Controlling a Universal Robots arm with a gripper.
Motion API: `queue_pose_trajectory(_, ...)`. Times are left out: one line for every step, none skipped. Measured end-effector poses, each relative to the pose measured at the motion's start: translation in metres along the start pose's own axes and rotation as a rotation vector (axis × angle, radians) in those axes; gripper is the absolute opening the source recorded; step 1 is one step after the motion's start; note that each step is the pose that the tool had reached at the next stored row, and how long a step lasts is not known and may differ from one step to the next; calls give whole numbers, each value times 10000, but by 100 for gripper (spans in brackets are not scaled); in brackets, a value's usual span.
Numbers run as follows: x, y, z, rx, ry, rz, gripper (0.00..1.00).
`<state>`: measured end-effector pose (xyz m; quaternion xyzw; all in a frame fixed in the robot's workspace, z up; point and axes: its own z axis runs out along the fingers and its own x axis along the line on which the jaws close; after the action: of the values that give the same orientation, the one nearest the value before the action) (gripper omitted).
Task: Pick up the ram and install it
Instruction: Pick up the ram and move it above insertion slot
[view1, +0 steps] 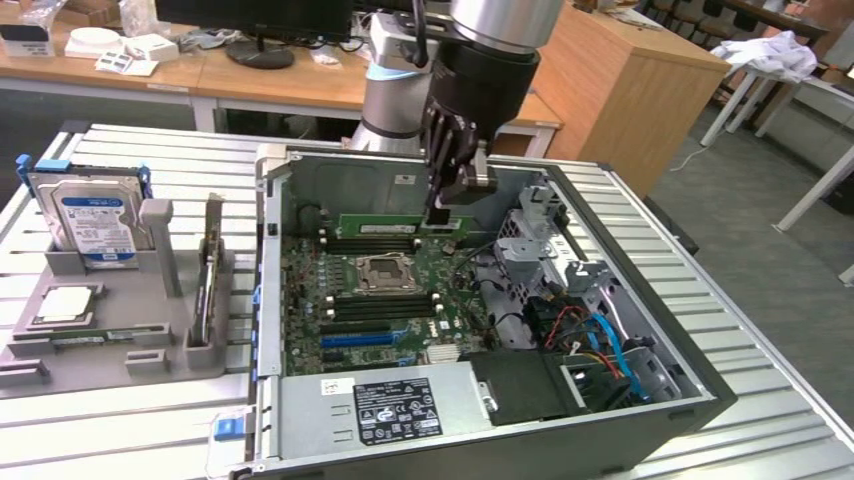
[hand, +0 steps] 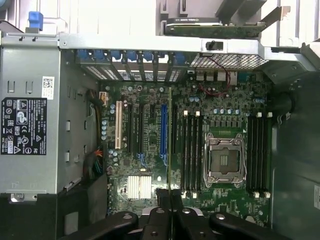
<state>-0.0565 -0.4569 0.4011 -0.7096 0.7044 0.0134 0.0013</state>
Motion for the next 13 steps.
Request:
queue_pose_trajectory(-10, 0, 1, -1, 0, 0, 12)
queue_pose_trajectory(-19, -1, 2, -1, -1, -1, 12)
queue_pose_trajectory(-30, 0, 3, -1, 0, -1, 12)
queue_pose_trajectory(-43, -1, 4, -1, 1, -2, 12)
queue_pose_trajectory(-56, -1, 5, -1, 0, -1, 12)
queue_pose_trajectory(-68, -1, 7, -1, -3, -1, 12)
queue_pose_trajectory(-79, -1, 9, 0, -6, -1, 12)
queue_pose_trajectory(-102, -1, 12, 0, -11, -1, 12)
queue_pose_trajectory(-113, -1, 13, 1, -15, -1, 12)
queue_pose_trajectory(-124, -2, 15, 0, -18, -2, 12)
queue_pose_trajectory(-136, -2, 16, 0, -22, -2, 12)
queue_pose_trajectory(-147, -2, 17, -1, -25, -2, 12)
queue_pose_trajectory(-161, -2, 19, -1, -29, -2, 12)
